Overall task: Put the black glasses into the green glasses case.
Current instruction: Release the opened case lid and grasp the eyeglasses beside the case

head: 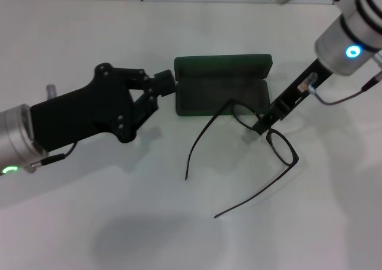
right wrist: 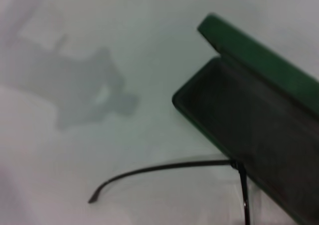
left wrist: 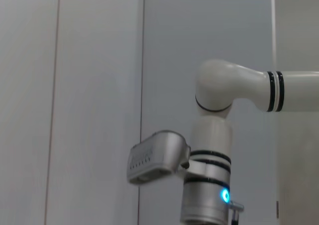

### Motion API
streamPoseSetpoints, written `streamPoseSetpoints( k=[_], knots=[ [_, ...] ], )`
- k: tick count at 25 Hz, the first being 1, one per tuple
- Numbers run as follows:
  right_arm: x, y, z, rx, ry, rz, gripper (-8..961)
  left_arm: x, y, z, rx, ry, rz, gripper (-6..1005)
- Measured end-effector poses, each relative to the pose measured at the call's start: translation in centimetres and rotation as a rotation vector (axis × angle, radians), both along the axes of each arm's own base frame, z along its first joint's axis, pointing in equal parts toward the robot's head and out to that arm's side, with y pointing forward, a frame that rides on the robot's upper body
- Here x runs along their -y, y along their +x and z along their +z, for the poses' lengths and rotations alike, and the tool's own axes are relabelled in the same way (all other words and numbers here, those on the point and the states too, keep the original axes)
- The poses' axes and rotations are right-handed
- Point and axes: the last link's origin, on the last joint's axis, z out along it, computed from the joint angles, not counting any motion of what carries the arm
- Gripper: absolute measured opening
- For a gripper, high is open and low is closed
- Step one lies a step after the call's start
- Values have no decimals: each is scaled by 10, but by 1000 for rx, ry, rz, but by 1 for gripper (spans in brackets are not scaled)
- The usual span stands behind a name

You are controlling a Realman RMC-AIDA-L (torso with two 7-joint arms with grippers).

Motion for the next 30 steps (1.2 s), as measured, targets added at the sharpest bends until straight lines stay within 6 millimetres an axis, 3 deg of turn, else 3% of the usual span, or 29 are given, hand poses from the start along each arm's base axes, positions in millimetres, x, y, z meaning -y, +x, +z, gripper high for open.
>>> streamPoseSetpoints(
  k=[15,30],
  knots=[
    [1,17,-17,68,11,-12,500,17,-13,-6,40,-24,-12,32],
    [1,9,-23,38,15,23,395,25,-21,-17,2,-81,-1,31]
  ],
)
